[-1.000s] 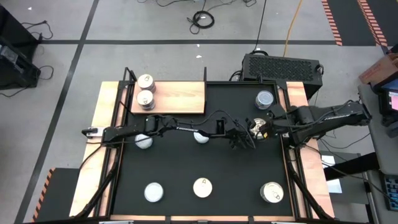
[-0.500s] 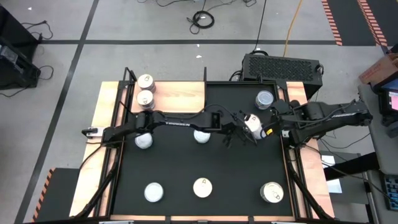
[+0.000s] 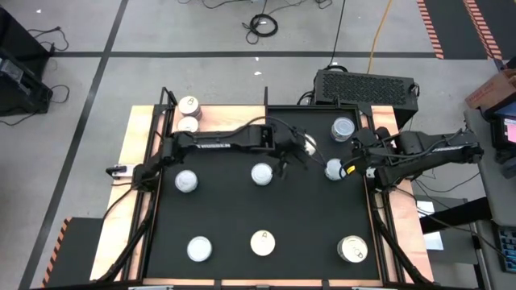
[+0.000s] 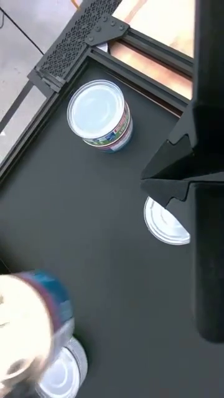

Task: Stack canned seafood by type on shelf
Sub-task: Put the blue tuna can on the shelf

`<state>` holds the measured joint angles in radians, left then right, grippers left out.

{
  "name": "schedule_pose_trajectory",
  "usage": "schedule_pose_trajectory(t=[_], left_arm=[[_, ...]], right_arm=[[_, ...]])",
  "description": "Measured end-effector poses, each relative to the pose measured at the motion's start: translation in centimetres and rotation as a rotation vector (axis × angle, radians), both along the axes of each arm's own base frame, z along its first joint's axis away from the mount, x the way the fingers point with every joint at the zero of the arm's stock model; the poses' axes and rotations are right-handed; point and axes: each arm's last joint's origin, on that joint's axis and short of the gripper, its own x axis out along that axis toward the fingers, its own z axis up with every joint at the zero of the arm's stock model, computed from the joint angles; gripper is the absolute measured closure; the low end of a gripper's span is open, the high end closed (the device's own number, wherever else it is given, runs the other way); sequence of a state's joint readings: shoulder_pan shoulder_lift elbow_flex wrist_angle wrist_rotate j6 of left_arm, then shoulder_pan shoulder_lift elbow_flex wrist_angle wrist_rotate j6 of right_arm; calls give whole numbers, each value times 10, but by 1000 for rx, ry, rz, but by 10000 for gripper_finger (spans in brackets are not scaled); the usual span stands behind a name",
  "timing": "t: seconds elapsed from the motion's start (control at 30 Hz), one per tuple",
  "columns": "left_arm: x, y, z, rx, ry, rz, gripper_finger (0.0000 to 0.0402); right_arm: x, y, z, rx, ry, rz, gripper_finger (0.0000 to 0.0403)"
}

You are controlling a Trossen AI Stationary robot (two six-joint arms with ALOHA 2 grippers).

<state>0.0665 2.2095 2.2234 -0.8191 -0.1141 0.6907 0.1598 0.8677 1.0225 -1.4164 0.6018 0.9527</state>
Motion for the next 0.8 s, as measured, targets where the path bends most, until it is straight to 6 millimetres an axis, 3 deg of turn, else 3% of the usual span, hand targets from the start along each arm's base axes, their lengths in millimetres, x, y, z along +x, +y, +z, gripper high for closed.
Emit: schedule_pose_trajectory(t=[0.33,0.63,0.8], left_arm=[[-72,0,36,-82,-42,87,401],[-153,-5,14,-126,-161,192,401],[-183,11,-11,-90,-158,297,401]], right_arm=[[-1,-1,1,-44,19,33,403],[-1,-1,1,-54,32,52,403],[1,-1,1,-43,0,31,403]])
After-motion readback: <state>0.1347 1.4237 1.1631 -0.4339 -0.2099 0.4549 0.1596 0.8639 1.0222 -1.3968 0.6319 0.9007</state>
